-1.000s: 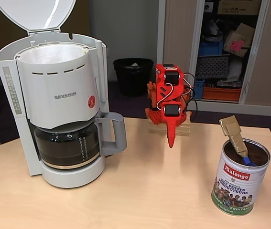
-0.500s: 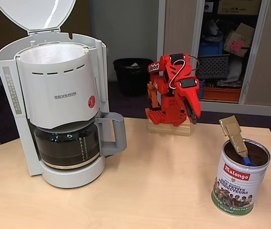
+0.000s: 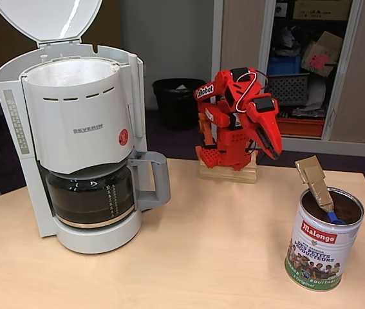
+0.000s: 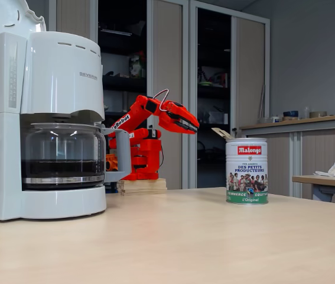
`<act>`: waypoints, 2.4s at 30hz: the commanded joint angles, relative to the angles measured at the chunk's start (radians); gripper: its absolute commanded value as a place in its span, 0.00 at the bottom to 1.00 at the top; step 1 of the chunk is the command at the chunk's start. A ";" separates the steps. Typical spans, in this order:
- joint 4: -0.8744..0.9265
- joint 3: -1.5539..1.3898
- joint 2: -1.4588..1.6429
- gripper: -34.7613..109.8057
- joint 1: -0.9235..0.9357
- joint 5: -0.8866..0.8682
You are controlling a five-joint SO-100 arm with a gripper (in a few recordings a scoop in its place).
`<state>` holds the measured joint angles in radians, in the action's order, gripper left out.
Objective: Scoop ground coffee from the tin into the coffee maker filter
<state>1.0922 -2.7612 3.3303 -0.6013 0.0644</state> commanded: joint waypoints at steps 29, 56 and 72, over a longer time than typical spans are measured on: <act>-0.290 0.038 -0.357 0.43 -0.029 -0.080; -0.221 0.284 -0.726 0.42 -0.124 -0.216; -0.373 0.342 -0.959 0.40 -0.160 -0.190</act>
<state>0.7394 -2.4590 2.3823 -0.7440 -0.1273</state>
